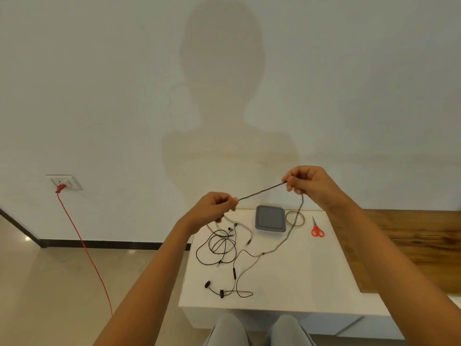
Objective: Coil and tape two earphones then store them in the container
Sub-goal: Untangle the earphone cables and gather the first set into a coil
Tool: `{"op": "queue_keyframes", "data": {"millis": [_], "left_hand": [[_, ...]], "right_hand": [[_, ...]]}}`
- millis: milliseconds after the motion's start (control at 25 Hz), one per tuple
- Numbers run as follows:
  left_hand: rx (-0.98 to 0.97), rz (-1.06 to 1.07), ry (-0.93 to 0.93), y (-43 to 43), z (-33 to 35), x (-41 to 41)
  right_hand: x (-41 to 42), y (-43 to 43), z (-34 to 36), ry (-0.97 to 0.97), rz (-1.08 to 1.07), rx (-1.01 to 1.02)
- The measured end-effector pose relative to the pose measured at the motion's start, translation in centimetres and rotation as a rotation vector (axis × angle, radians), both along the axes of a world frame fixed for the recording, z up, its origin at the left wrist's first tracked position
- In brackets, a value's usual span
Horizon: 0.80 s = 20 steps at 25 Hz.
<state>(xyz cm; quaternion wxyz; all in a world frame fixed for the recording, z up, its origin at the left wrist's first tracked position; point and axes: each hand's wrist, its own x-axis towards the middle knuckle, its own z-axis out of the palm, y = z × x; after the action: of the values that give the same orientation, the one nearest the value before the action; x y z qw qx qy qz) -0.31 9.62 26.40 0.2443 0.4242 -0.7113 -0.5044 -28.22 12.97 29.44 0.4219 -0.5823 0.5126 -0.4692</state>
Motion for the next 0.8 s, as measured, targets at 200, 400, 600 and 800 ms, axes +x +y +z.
{"op": "queue_keyframes", "data": {"millis": [200,400,600,800], "left_hand": [[0.025,0.034,-0.134,-0.5,-0.2,2.9],[0.004,0.061,-0.049,-0.2,-1.0,2.3],[0.0,0.025,-0.015,0.4,-1.1,-0.9],[-0.085,0.067,-0.042,0.6,-1.3,-3.4]], "right_hand": [[-3.8,0.3,-1.7,0.53,-0.31,-0.15],[-5.2,0.0,-4.6,0.602,-0.411,-0.028],[-1.5,-1.0,-7.6,0.822,-0.028,0.265],[4.8,-0.1,-4.8,0.288,0.235,0.27]]}}
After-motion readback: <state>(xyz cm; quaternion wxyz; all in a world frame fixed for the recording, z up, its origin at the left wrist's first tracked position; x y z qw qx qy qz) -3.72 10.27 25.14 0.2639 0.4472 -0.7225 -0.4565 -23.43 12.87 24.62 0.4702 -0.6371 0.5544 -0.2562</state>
